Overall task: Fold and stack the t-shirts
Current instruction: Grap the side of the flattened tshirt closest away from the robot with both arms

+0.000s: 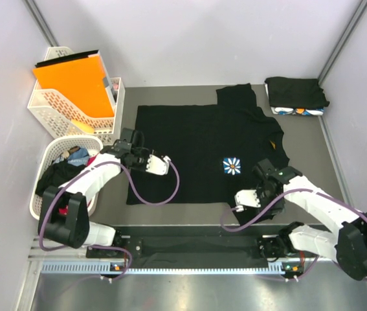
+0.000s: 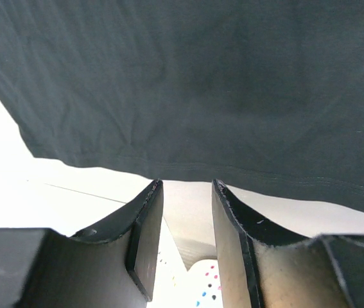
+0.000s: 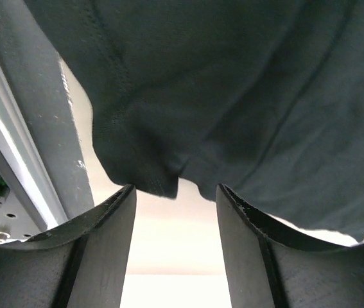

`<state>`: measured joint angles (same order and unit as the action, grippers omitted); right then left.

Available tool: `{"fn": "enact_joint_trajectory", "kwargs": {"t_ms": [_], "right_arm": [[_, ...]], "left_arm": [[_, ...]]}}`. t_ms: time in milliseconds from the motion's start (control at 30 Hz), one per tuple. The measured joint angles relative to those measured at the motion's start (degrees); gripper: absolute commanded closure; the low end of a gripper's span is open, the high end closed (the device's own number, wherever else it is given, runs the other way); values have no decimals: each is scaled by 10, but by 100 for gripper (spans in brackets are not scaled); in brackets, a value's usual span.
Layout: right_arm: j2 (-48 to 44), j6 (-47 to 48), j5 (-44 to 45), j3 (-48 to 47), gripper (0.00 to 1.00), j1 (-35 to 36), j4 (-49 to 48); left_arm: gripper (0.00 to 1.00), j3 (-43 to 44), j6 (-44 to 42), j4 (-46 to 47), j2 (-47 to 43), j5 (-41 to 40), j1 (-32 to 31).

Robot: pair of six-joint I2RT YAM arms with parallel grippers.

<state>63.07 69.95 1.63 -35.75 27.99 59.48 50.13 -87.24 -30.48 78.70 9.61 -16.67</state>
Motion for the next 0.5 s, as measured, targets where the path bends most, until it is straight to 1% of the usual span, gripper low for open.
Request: {"fn": "enact_joint_trajectory", "kwargs": {"t_ms": [267,500], "right_arm": [[-17,-15,0,16,48,15,-7],[-54,-25,-6,18,48,20,13]], "left_arm": [[59,16,-2,0,14,-1,0],[59,18,-7,0,21,-1,0]]}}
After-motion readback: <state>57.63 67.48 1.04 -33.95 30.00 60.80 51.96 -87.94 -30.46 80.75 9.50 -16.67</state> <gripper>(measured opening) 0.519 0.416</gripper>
